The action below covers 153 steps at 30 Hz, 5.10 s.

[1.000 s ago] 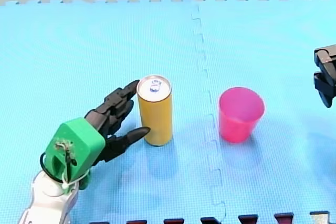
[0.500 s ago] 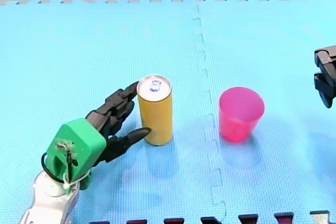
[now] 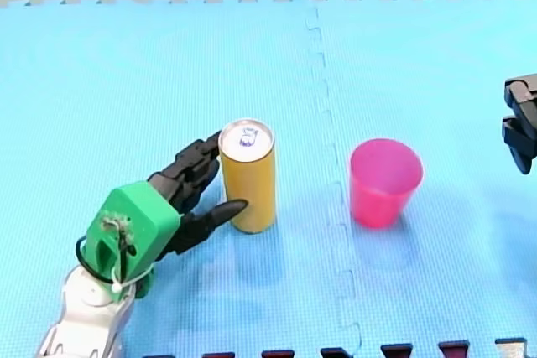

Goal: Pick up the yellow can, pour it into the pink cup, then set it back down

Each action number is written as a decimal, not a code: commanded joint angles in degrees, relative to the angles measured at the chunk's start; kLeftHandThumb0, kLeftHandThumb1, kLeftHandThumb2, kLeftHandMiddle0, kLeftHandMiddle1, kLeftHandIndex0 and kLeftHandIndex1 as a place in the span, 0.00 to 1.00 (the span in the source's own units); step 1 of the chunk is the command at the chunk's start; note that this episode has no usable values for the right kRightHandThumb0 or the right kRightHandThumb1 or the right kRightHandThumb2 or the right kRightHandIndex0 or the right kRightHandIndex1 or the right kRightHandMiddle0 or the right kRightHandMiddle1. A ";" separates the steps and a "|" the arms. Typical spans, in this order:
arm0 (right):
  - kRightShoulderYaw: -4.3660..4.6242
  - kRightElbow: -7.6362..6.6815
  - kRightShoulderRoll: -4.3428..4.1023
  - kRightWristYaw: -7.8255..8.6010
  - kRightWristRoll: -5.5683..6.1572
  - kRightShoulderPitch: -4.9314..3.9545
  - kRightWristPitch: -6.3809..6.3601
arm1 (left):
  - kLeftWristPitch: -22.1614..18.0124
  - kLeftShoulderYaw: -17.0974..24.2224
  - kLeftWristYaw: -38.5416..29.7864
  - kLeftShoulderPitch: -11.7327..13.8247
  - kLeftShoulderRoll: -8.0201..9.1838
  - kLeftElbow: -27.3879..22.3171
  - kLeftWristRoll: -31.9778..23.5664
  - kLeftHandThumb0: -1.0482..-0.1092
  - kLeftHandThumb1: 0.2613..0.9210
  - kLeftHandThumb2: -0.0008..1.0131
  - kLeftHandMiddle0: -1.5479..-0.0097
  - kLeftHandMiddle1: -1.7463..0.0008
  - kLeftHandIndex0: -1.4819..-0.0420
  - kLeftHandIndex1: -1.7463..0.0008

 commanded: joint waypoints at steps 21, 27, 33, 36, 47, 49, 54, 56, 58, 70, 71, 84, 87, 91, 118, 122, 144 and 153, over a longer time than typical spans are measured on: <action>-0.12 -0.10 -0.14 0.44 0.02 0.06 -0.22 | -2.72 -2.54 11.46 -4.14 -0.75 5.11 7.44 0.00 0.94 0.01 0.88 0.99 0.86 1.00; -0.03 -0.13 0.05 0.14 -0.11 0.15 -0.36 | -2.18 -2.87 11.43 -4.51 -0.86 4.47 7.52 0.00 0.93 0.00 0.87 0.99 0.86 1.00; 0.84 -0.19 0.08 -0.76 -0.99 0.03 -0.21 | -1.33 -3.29 10.86 -4.88 -1.00 4.04 7.63 0.00 0.88 0.00 0.86 0.99 0.86 1.00; 1.18 -0.19 0.05 -1.01 -1.24 -0.03 -0.09 | -0.82 -3.30 10.29 -5.14 -1.59 4.05 7.17 0.00 0.86 0.00 0.86 0.99 0.85 1.00; 1.09 -0.16 0.29 -0.67 -0.79 0.10 -0.34 | 0.92 -3.04 5.80 -6.04 -2.76 3.96 4.48 0.00 0.81 0.00 0.85 0.99 0.84 1.00; 1.10 -0.12 0.29 -0.70 -0.81 0.12 -0.29 | 1.48 -3.05 4.31 -6.10 -2.71 3.75 3.86 0.00 0.80 0.00 0.85 0.99 0.84 1.00; 1.16 -0.07 0.41 -0.81 -0.89 0.08 -0.21 | 2.29 -2.98 1.40 -5.69 -2.91 2.75 2.51 0.00 0.83 0.01 0.85 0.99 0.84 1.00; 1.08 -0.05 0.46 -0.68 -0.80 0.09 -0.23 | 2.47 -2.90 0.57 -5.50 -3.02 2.51 2.01 0.00 0.84 0.01 0.85 0.99 0.84 1.00; 0.87 -0.03 0.53 -0.21 -0.53 0.11 -0.32 | 2.59 -2.90 0.22 -5.41 -3.09 2.41 1.81 0.00 0.85 0.01 0.85 0.99 0.84 1.00; 0.03 0.01 0.49 1.17 0.31 0.40 -0.33 | -2.77 5.76 15.70 -2.90 -11.44 -0.10 -4.80 0.77 0.83 0.01 0.28 0.91 0.30 0.96; -0.02 0.01 0.44 1.25 0.33 0.42 -0.31 | -3.85 5.52 18.22 -2.78 -11.71 0.01 -3.46 0.81 0.83 0.01 0.23 0.90 0.25 0.95; 0.26 -0.01 0.11 1.10 -0.24 0.35 0.07 | -7.08 4.70 22.81 -3.02 -11.53 1.42 -0.35 0.74 0.80 0.00 0.16 0.96 0.21 1.00; 0.20 -0.01 0.18 1.13 -0.15 0.36 0.04 | -7.16 4.81 22.65 -2.97 -11.38 1.33 -0.41 0.74 0.80 0.00 0.15 0.96 0.20 1.00; 0.24 -0.01 0.21 1.05 -0.19 0.30 0.09 | -7.07 4.90 22.30 -2.96 -11.16 1.09 -0.50 0.74 0.79 0.00 0.15 0.97 0.20 1.00; 0.72 0.16 1.78 -0.04 -0.29 0.08 0.34 | 1.74 4.28 24.63 -14.84 -8.29 -1.97 2.92 0.71 0.76 0.00 0.13 0.99 0.20 1.00; 0.59 0.29 2.06 -0.33 -0.29 0.10 0.45 | 5.29 1.44 29.96 -19.15 -7.15 2.17 9.27 0.71 0.76 0.00 0.13 0.99 0.20 1.00; 0.38 0.53 2.56 -1.23 -0.73 0.75 -1.27 | 5.23 -1.39 34.01 -27.31 -5.68 17.28 12.60 0.72 0.77 0.00 0.12 1.00 0.19 1.00; 0.11 0.60 2.64 -1.01 -0.63 1.00 -1.70 | 8.17 -3.05 33.19 -28.74 -6.57 19.29 13.42 0.71 0.77 0.00 0.13 1.00 0.20 1.00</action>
